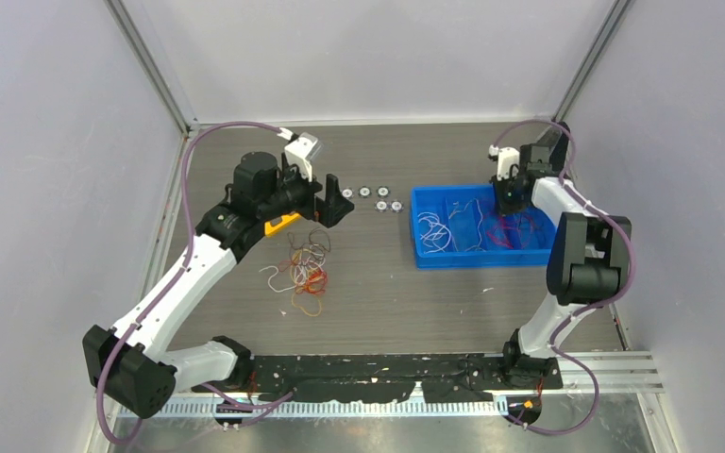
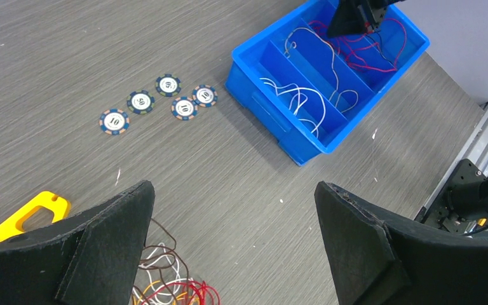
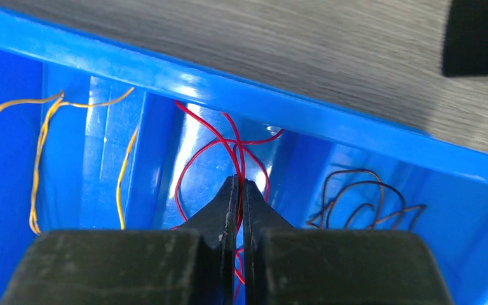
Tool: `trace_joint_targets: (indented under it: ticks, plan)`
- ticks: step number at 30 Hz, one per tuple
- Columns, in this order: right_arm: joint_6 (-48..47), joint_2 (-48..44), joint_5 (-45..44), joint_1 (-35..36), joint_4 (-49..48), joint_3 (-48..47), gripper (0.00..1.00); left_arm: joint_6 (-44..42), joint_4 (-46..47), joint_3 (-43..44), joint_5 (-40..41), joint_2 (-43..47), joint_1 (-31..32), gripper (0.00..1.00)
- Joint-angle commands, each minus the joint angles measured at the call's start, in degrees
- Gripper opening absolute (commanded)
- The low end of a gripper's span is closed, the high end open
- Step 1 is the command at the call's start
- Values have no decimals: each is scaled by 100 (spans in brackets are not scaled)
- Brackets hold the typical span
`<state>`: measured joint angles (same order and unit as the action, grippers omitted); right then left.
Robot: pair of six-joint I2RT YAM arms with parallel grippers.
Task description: Untangle the cables
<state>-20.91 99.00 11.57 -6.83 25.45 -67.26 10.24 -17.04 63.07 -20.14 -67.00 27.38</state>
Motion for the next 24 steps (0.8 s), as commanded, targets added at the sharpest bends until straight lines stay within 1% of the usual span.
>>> trace_joint_targets:
  ticks: [1,6,12,15,17,18,19,20,21,23,24]
  plan:
    - [-602,128,-264,214,46,-20,5,-72,63,20,-22,126,-119,100]
    - [-590,428,-522,453,84,-90,5,-67,43,34,3,71,-209,100]
    - [-201,475,-206,524,87,-107,5,-101,-117,52,-16,-9,-287,100]
    - [-141,330,-152,518,310,-244,6,-7,-210,65,-66,-30,-354,100]
    - [-154,157,-185,501,615,-427,13,42,-234,83,-107,2,-396,100]
    - [-158,4,-185,486,816,-535,18,47,-238,84,-121,31,-395,100]
    - [-167,-88,-170,443,906,-587,22,48,-234,75,-136,58,-399,100]
    - [-201,-262,-128,422,1126,-690,28,48,-228,56,-148,96,-400,100]
    - [-229,-353,-111,389,1246,-743,31,53,-227,43,-153,126,-400,99]
    - [-324,-583,-53,333,1629,-905,46,55,-218,-22,-188,185,-400,100]
    - [-383,-704,6,286,1825,-1028,50,61,-198,-57,-208,224,-400,100]
